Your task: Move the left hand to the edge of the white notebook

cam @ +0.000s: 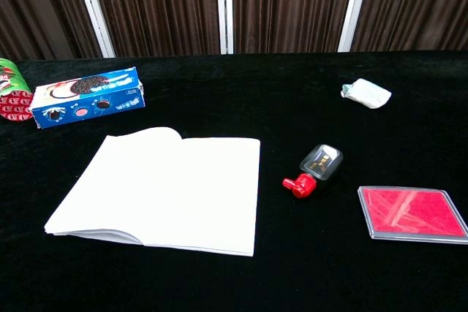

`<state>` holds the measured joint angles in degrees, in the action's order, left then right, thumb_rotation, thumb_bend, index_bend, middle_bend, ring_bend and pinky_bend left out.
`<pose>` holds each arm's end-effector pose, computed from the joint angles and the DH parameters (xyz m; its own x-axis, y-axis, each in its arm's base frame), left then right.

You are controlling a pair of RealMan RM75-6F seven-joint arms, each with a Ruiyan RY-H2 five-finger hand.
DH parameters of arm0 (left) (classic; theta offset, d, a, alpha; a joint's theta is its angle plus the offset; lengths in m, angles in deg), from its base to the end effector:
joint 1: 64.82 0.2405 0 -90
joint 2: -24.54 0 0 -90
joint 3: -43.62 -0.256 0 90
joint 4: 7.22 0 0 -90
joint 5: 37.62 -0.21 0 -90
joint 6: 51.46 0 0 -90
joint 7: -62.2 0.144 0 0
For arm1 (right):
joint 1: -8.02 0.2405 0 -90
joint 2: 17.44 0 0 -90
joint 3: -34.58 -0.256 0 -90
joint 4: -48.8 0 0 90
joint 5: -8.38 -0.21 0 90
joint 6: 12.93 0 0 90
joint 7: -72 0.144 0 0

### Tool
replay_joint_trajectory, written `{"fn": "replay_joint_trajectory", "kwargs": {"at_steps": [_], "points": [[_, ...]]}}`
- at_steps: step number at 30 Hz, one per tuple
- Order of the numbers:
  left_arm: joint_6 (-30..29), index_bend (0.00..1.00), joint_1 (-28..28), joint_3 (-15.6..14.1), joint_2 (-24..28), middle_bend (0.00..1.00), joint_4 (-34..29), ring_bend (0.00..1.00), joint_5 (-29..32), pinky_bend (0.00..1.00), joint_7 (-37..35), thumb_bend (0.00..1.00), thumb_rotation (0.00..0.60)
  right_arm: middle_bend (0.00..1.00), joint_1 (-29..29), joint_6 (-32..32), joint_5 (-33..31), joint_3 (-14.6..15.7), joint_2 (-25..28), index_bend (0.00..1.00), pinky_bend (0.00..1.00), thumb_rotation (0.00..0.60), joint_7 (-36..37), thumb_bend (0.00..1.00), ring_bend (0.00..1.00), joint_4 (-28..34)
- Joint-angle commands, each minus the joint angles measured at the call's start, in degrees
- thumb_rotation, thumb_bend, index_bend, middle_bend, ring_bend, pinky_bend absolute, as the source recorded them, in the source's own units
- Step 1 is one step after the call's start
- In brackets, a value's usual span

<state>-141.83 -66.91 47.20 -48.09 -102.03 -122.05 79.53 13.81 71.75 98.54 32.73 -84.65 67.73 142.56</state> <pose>-0.2947 0.1670 0.1248 0.4957 -0.0563 0.8667 0.8677 0.0764 -0.4913 -0.2899 -0.1807 0.1328 0.3994 -0.0199 0.9166 -0.9128 -0.1020 0.3955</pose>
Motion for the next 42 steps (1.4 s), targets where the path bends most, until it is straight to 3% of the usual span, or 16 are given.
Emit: {"fn": "replay_joint_trajectory", "kwargs": {"at_steps": [1, 17, 27, 33, 42], "points": [[0.1, 0.0, 0.0, 0.0, 0.0, 0.0, 0.0, 0.0, 0.1, 0.0, 0.0, 0.16, 0.6, 0.0, -0.1, 0.4, 0.1, -0.2, 0.0, 0.0, 0.0, 0.6, 0.2, 0.09, 0.0, -0.1], [0.8, 0.0, -0.3, -0.2, -0.1, 0.0, 0.4, 0.0, -0.1, 0.0, -0.6, 0.15, 0.6, 0.0, -0.1, 0.2, -0.4, -0.4, 0.3, 0.0, 0.0, 0.6, 0.5, 0.09, 0.0, 0.3], [2.9, 0.0, -1.6, -2.5, -0.8, 0.0, 0.9, 0.0, -3.9, 0.0, 0.1, 0.15, 0.6, 0.0, -0.2, 0.3, -0.2, -0.2, 0.4, 0.0, 0.0, 0.6, 0.4, 0.08, 0.0, 0.6], [7.9, 0.0, -3.7, -5.3, -3.8, 0.0, 0.3, 0.0, -6.6, 0.0, 3.7, 0.17, 0.6, 0.0, -0.2, 0.4, -0.2, -0.3, 0.7, 0.0, 0.0, 0.6, 0.7, 0.09, 0.0, 0.9], [14.3, 0.0, -6.5, -6.1, -10.9, 0.0, 4.2, 0.0, -6.3, 0.0, 10.3, 0.24, 0.6, 0.0, -0.2, -0.1, -0.6, -0.2, 0.8, 0.0, 0.0, 0.6, 1.1, 0.08, 0.0, 0.9]]}}
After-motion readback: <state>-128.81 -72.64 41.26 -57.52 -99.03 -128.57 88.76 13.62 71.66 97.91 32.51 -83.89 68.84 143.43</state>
